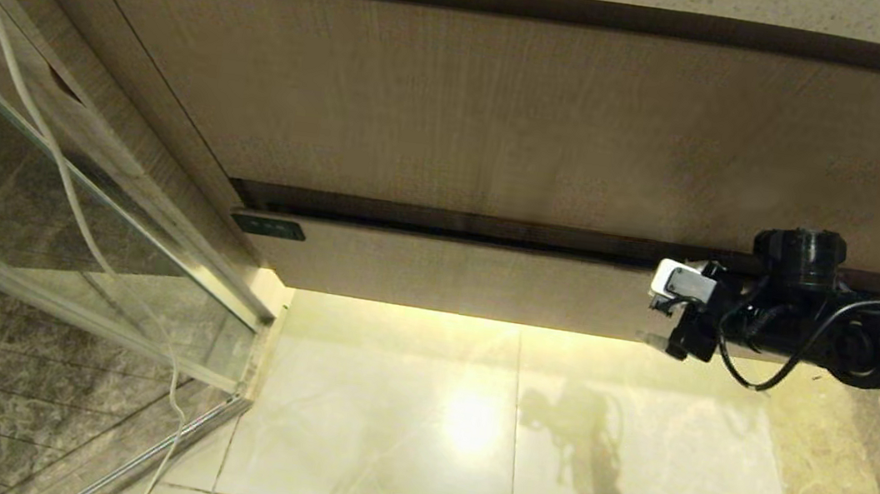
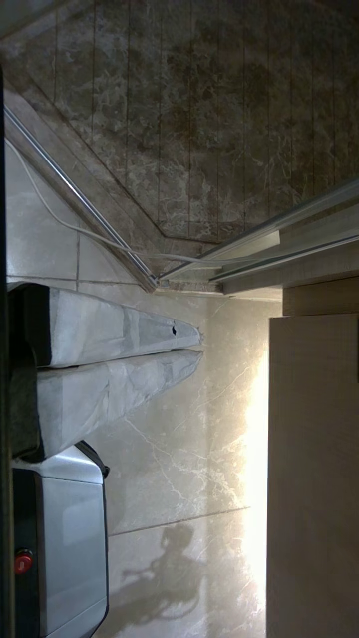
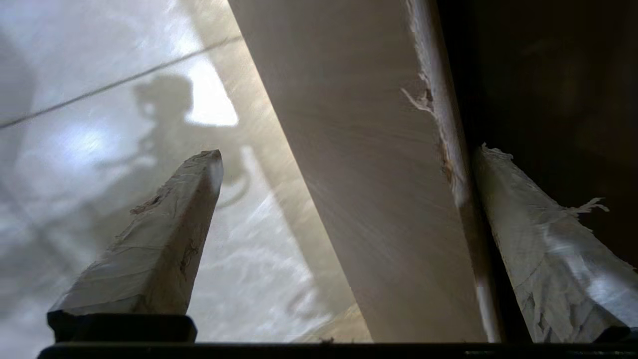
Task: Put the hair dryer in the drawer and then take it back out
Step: Pull open the drawer
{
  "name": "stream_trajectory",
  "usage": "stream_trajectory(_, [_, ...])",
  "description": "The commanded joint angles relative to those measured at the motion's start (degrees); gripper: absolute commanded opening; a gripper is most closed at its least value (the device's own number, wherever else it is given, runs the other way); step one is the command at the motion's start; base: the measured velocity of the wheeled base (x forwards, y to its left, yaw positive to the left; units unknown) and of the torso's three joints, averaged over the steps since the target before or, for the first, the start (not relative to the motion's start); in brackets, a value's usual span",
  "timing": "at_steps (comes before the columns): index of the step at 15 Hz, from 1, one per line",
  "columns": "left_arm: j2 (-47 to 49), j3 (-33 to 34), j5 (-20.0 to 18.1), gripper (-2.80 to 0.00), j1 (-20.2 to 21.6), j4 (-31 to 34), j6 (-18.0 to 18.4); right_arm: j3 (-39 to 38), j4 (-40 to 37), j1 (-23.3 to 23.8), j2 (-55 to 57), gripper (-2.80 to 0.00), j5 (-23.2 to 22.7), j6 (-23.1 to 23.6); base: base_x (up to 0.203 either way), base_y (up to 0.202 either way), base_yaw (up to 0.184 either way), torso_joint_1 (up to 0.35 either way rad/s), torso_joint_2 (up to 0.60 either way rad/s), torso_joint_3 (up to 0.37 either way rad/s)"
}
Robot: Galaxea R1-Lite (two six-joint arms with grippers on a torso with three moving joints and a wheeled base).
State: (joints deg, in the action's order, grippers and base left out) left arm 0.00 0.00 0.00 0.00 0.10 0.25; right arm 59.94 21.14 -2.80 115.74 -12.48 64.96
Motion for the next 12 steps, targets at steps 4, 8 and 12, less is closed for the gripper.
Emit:
stream_trajectory(4, [0.0,0.1,0.0,-2.8,0.0,0.0,0.0,-0.9,-0.1,-0.1,-1.6,0.0,-0.3,0.2,0.0,0.0,0.0,0.0,0.0,0.0])
stream_trajectory(8, [0.0,0.1,0.0,-2.8,0.0,0.0,0.0,-1.6,-1.7,-0.1,-3.4,0.0,-0.2,0.2,0.0,0.0,0.0,0.0,0.0,0.0])
stream_trajectory(12, [0.0,0.1,0.0,-2.8,0.0,0.0,0.0,-8.6,-7.7,1.4,-10.6,0.0,-0.1,-0.4,0.0,0.0,0.0,0.0,0.0,0.0])
